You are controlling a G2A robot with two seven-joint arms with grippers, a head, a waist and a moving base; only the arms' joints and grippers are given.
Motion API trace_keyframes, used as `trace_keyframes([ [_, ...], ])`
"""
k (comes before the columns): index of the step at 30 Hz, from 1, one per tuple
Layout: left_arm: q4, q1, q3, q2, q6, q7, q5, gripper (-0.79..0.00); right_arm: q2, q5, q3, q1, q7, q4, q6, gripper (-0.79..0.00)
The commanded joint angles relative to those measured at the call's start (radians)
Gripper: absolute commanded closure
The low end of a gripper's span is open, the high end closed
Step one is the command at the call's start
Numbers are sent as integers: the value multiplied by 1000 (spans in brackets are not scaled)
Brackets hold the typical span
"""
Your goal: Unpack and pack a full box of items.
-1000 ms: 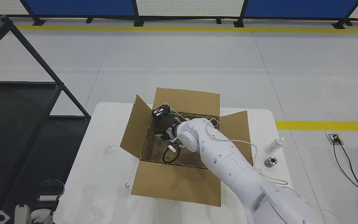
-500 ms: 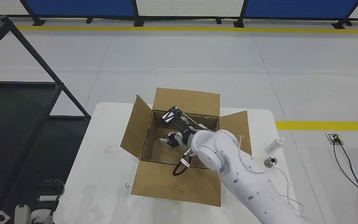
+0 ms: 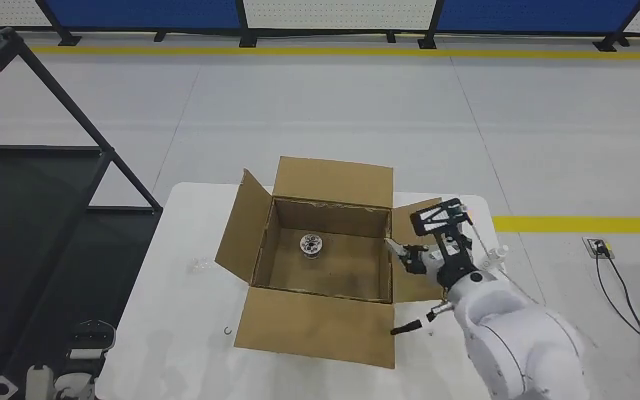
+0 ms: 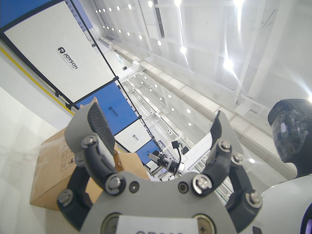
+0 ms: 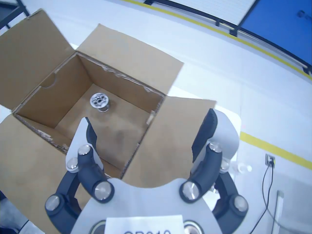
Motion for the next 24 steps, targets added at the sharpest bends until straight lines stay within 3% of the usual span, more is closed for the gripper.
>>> trace_keyframes([
  [1, 0, 0, 0, 0, 0, 0, 0, -785, 5, 1, 87, -84, -16, -35, 32, -785],
  [3, 0, 0, 0, 0, 0, 0, 0, -785, 6, 14, 178, -168, -31, -43, 100, -785],
  [9, 0, 0, 0, 0, 0, 0, 0, -785, 9, 129, 327, -267, -51, 70, 127, -785],
  [18, 0, 0, 0, 0, 0, 0, 0, -785, 14, 245, 383, -205, -33, 341, 124, -785],
  [24, 0, 0, 0, 0, 0, 0, 0, -785, 18, 265, 370, -152, -43, 450, 116, -785],
])
